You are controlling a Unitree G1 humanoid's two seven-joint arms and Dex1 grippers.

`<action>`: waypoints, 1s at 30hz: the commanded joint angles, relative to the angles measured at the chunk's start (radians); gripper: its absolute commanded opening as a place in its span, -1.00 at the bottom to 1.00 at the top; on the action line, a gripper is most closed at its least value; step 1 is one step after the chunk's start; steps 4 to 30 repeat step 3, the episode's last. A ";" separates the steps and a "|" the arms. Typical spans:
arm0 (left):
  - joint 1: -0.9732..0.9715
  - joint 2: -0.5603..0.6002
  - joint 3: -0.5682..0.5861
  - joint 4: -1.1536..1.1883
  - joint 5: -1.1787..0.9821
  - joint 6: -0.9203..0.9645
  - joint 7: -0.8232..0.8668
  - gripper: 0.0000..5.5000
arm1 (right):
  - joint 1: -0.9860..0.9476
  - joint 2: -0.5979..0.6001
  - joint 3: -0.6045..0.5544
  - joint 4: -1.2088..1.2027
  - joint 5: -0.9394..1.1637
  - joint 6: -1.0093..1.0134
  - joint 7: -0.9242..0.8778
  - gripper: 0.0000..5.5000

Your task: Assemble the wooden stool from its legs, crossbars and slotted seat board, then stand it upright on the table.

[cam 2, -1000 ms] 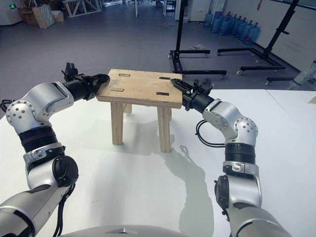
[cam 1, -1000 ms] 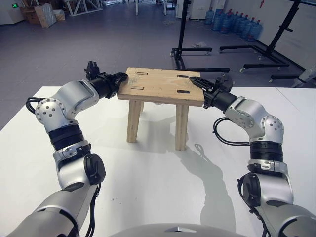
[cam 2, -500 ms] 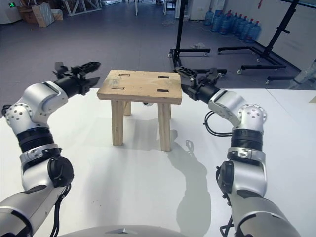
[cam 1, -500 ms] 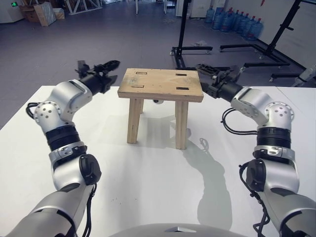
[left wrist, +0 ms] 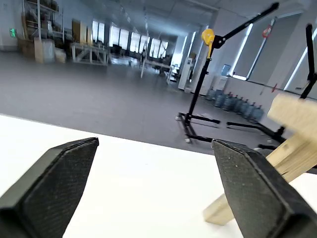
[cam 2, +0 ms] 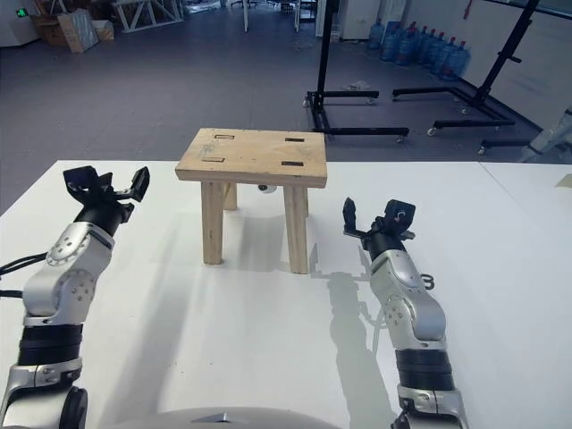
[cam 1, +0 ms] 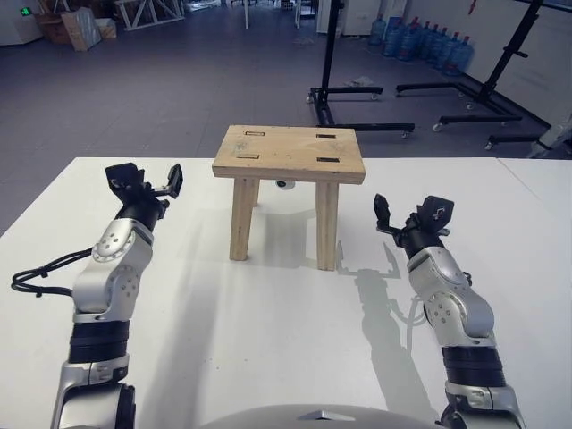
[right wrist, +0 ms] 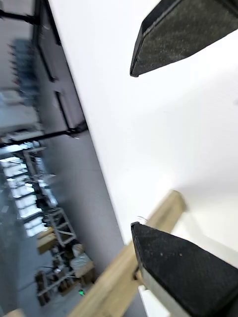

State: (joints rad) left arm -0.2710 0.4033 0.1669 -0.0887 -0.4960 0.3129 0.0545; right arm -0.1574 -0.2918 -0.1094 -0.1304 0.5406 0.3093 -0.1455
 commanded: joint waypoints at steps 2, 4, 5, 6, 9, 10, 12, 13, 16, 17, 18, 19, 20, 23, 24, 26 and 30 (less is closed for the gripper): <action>0.038 -0.039 0.046 0.053 0.112 -0.091 0.022 0.52 | -0.018 0.012 -0.008 0.014 -0.100 -0.039 0.039 0.96; 0.043 -0.046 0.053 0.057 0.128 -0.099 0.026 0.52 | -0.018 0.014 -0.007 0.014 -0.118 -0.043 0.046 0.96; 0.043 -0.046 0.053 0.057 0.128 -0.099 0.026 0.52 | -0.018 0.014 -0.007 0.014 -0.118 -0.043 0.046 0.96; 0.043 -0.046 0.053 0.057 0.128 -0.099 0.026 0.52 | -0.018 0.014 -0.007 0.014 -0.118 -0.043 0.046 0.96; 0.043 -0.046 0.053 0.057 0.128 -0.099 0.026 0.52 | -0.018 0.014 -0.007 0.014 -0.118 -0.043 0.046 0.96; 0.043 -0.046 0.053 0.057 0.128 -0.099 0.026 0.52 | -0.018 0.014 -0.007 0.014 -0.118 -0.043 0.046 0.96; 0.043 -0.046 0.053 0.057 0.128 -0.099 0.026 0.52 | -0.018 0.014 -0.007 0.014 -0.118 -0.043 0.046 0.96; 0.043 -0.046 0.053 0.057 0.128 -0.099 0.026 0.52 | -0.018 0.014 -0.007 0.014 -0.118 -0.043 0.046 0.96; 0.043 -0.046 0.053 0.057 0.128 -0.099 0.026 0.52 | -0.018 0.014 -0.007 0.014 -0.118 -0.043 0.046 0.96; 0.043 -0.046 0.053 0.057 0.128 -0.099 0.026 0.52 | -0.018 0.014 -0.007 0.014 -0.118 -0.043 0.046 0.96; 0.043 -0.046 0.053 0.057 0.128 -0.099 0.026 0.52 | -0.018 0.014 -0.007 0.014 -0.118 -0.043 0.046 0.96; 0.043 -0.046 0.053 0.057 0.128 -0.099 0.026 0.52 | -0.018 0.014 -0.007 0.014 -0.118 -0.043 0.046 0.96; 0.043 -0.046 0.053 0.057 0.128 -0.099 0.026 0.52 | -0.018 0.014 -0.007 0.014 -0.118 -0.043 0.046 0.96; 0.043 -0.046 0.053 0.057 0.128 -0.099 0.026 0.52 | -0.018 0.014 -0.007 0.014 -0.118 -0.043 0.046 0.96; 0.043 -0.046 0.053 0.057 0.128 -0.099 0.026 0.52 | -0.018 0.014 -0.007 0.014 -0.118 -0.043 0.046 0.96; 0.043 -0.046 0.053 0.057 0.128 -0.099 0.026 0.52 | -0.018 0.014 -0.007 0.014 -0.118 -0.043 0.046 0.96; 0.043 -0.046 0.053 0.057 0.128 -0.099 0.026 0.52 | -0.018 0.014 -0.007 0.014 -0.118 -0.043 0.046 0.96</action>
